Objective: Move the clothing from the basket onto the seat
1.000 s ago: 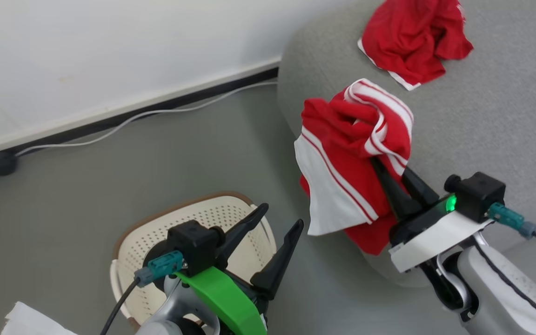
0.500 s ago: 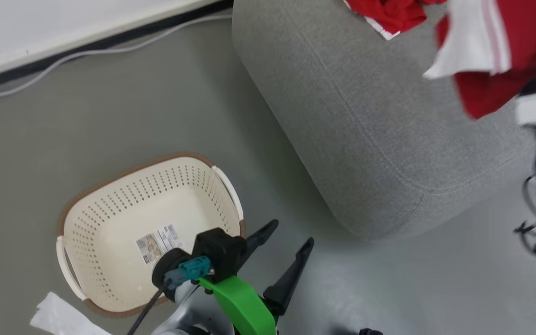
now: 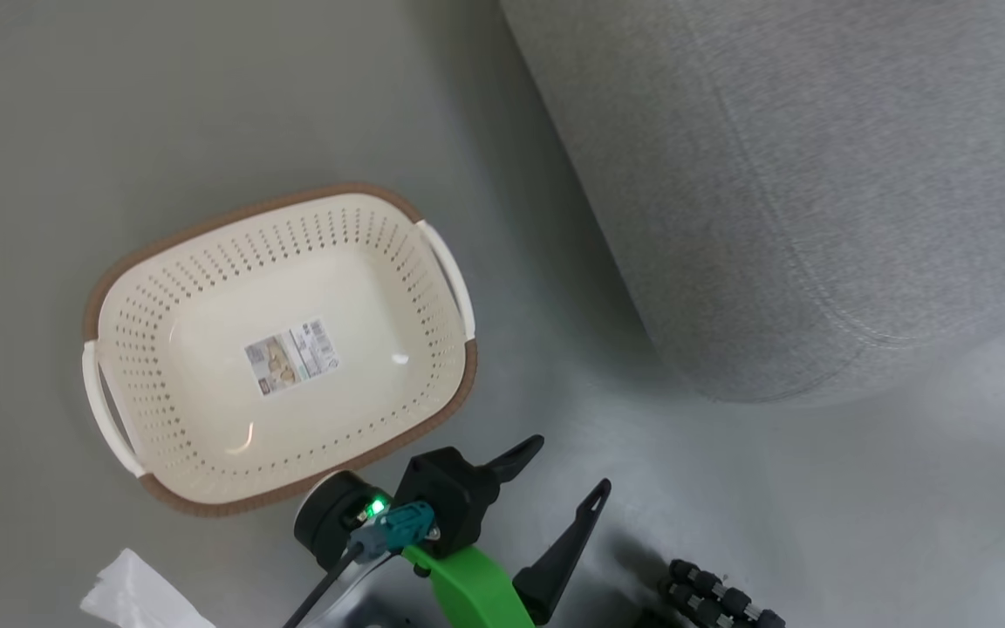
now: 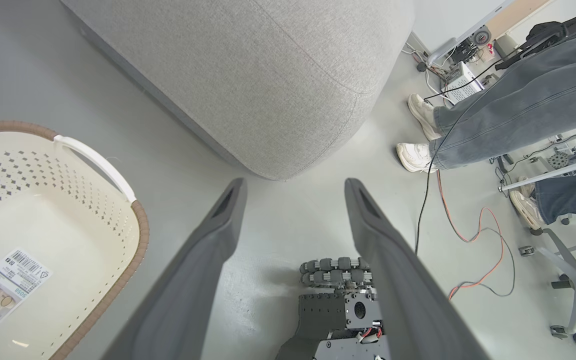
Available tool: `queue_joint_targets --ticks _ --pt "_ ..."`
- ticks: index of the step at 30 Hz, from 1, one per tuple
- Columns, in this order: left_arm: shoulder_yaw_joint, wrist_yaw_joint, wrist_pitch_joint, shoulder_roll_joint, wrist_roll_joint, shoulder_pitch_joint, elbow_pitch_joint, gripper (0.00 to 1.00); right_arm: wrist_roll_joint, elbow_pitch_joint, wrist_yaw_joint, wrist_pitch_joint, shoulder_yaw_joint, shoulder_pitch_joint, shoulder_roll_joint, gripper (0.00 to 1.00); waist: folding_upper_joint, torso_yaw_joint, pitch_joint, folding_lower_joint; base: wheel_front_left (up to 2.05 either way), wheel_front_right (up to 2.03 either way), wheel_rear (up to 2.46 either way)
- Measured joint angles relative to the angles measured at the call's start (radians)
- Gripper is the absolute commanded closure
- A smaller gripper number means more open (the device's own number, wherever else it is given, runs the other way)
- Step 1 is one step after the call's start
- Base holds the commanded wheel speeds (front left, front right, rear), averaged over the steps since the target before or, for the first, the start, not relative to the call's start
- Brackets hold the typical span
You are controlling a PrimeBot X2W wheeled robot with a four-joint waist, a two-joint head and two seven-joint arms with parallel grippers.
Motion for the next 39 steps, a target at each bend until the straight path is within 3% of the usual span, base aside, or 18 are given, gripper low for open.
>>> queue_joint_targets --ticks 12,23,26,30,31,34,36,39 --pt "0.021 0.045 0.063 0.077 0.068 0.007 -0.093 0.0 -0.013 0.143 0.003 0.03 0.023 -0.152 -0.059 1.0 0.0 0.061 0.174 0.0001 0.0 0.0 0.0" --pt "0.081 0.078 0.107 0.133 0.131 0.006 -0.201 0.0 -0.117 0.244 0.029 0.02 0.101 -0.204 -0.089 1.0 0.0 0.053 0.336 0.0001 0.0 0.0 0.0" --pt "0.109 0.092 0.117 0.142 0.142 0.007 -0.222 0.0 -0.118 0.268 0.034 0.016 0.117 -0.226 -0.063 1.0 0.0 0.043 0.378 0.0001 0.0 0.0 0.0" --pt "0.154 0.097 0.123 0.175 0.162 0.006 -0.221 0.0 -0.127 0.293 0.051 0.003 0.157 -0.263 0.028 1.0 0.0 0.018 0.424 0.0003 0.0 0.0 0.0" --pt "0.158 0.096 0.123 0.179 0.164 0.004 -0.221 0.0 -0.127 0.3 0.054 0.0 0.154 -0.269 0.043 0.94 0.0 0.009 0.431 0.0003 0.0 0.0 0.0" --pt "0.164 0.095 0.123 0.185 0.164 -0.001 -0.216 0.0 -0.127 0.333 0.054 -0.007 0.144 -0.278 0.051 0.25 -0.0001 -0.018 0.443 0.0002 0.0 0.0 0.0" --pt "0.169 0.093 0.123 0.189 0.162 -0.001 -0.209 0.0 -0.128 0.352 0.056 -0.013 0.148 -0.279 0.066 0.0 0.0 -0.033 0.444 0.0001 0.0 0.0 0.0" --pt "0.168 0.077 0.113 0.189 0.142 -0.019 -0.197 0.0 -0.141 0.375 0.071 -0.014 0.164 -0.28 0.093 0.0 0.0 -0.046 0.431 0.0001 0.0 0.0 0.0"
